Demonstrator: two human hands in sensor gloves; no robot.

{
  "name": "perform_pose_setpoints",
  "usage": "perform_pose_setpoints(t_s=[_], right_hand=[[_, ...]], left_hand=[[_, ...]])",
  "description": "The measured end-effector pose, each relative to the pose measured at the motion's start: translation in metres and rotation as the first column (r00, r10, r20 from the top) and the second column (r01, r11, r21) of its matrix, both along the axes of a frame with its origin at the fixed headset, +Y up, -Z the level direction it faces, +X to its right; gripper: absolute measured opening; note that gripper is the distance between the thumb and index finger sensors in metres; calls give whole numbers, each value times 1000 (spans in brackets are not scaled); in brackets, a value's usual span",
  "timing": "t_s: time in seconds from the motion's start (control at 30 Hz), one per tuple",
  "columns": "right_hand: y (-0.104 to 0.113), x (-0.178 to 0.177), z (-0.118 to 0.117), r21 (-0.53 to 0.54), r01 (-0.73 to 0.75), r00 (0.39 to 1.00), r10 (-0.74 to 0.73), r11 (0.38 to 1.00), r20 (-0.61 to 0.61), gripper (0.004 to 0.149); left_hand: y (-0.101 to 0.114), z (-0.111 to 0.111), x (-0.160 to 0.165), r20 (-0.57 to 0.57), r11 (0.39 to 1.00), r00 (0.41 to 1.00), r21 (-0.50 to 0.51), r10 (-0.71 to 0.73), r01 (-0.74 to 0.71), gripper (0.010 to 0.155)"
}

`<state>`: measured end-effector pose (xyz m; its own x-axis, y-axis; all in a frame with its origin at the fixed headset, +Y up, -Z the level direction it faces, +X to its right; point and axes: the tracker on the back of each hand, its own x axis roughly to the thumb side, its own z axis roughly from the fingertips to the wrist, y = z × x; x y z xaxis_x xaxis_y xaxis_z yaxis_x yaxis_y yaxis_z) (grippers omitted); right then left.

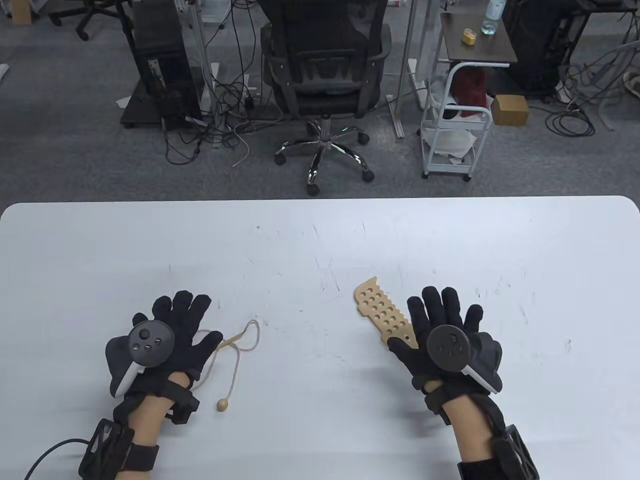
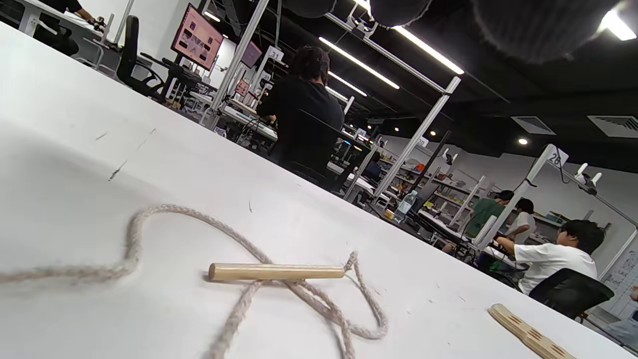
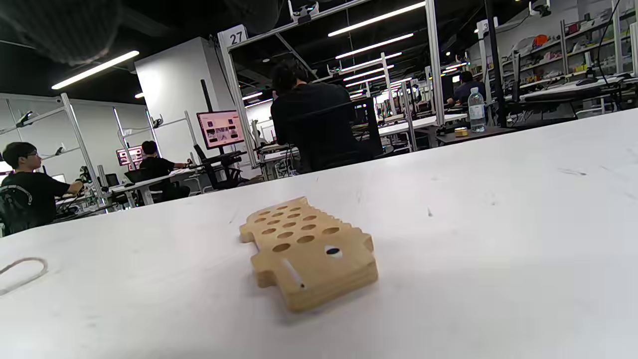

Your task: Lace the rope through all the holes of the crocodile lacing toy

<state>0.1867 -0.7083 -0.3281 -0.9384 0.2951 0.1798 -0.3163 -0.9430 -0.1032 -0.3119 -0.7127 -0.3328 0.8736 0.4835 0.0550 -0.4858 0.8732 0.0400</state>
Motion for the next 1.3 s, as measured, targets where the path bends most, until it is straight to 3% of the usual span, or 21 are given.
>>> perform_pose_setpoints(t_s=[1.0,1.3], right_hand=[[2,-10,4,-6,13,999,-14,1000,-30,86],[3,-14,-17,-95,8,1000,-7,995,4,95]], left_hand=[[10,4,3,8,1000,1000,20,-5,4,78],[10,4,3,19,1000,1000,13,2,-2,78]])
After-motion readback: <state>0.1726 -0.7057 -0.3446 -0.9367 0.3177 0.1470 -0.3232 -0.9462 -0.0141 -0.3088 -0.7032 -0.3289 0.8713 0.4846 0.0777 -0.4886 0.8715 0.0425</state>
